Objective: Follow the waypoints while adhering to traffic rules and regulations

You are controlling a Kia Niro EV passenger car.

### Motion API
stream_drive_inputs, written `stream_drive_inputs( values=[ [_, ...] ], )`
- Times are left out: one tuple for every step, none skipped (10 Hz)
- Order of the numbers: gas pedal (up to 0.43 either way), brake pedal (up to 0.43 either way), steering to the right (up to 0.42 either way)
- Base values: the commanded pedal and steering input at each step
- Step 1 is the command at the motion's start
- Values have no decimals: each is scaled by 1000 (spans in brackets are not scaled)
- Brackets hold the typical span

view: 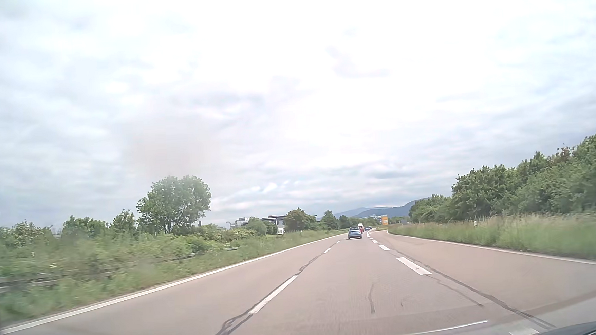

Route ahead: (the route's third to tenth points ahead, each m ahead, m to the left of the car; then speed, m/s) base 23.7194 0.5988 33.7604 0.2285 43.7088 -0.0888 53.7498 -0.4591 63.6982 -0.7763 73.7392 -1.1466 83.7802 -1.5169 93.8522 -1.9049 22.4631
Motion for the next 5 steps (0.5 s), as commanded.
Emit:
stream_drive_inputs(
  values=[
    [209, 0, 3],
    [209, 0, 3],
    [209, 0, 3],
    [209, 0, 3],
    [209, 0, 3]
  ],
)
